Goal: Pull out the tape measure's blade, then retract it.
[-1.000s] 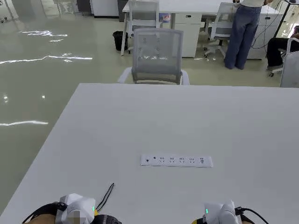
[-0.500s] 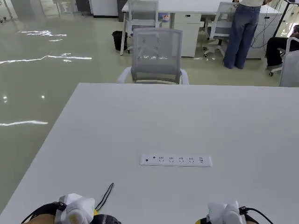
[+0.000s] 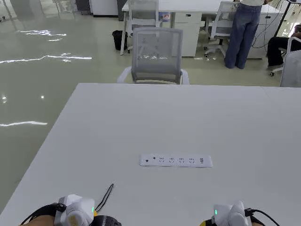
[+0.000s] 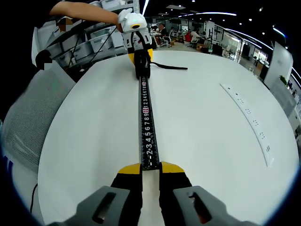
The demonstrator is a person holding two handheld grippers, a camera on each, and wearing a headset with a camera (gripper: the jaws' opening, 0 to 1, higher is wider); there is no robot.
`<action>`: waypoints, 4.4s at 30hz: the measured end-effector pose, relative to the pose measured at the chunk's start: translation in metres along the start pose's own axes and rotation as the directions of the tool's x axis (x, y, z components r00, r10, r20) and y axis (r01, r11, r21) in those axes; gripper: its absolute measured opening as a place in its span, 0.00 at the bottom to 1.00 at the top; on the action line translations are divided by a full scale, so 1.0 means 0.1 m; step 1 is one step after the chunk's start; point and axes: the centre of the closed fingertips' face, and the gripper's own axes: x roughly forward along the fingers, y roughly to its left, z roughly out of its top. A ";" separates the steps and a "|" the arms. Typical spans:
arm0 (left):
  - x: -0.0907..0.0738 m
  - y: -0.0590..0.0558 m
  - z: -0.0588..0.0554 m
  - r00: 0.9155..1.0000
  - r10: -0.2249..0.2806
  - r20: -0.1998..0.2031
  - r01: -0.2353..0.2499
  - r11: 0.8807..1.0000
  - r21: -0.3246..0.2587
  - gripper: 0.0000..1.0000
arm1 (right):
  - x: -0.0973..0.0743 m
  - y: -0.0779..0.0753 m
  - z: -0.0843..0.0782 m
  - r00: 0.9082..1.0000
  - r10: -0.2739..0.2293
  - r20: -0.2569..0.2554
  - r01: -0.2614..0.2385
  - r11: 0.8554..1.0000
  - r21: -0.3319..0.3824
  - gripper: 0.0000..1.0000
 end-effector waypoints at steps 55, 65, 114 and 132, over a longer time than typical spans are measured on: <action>-0.08 -0.03 0.02 0.999 0.020 -0.039 -0.022 0.999 -0.046 0.48 | -0.08 0.05 -0.11 0.989 -0.085 -0.122 0.096 0.992 0.084 0.41; -0.28 -0.27 -0.03 0.999 0.035 0.000 -0.035 0.990 -0.134 0.57 | -0.18 0.24 -0.08 0.983 -0.126 -0.137 0.142 0.983 0.112 0.49; -1.15 -1.06 0.35 0.830 0.519 0.206 -0.322 0.746 -0.582 0.92 | -0.94 1.08 0.37 0.816 -0.576 0.045 0.507 0.752 0.422 0.92; -1.13 -1.24 0.43 0.784 0.587 0.201 -0.332 0.671 -0.663 0.99 | -0.89 1.21 0.52 0.776 -0.628 0.056 0.532 0.701 0.475 0.94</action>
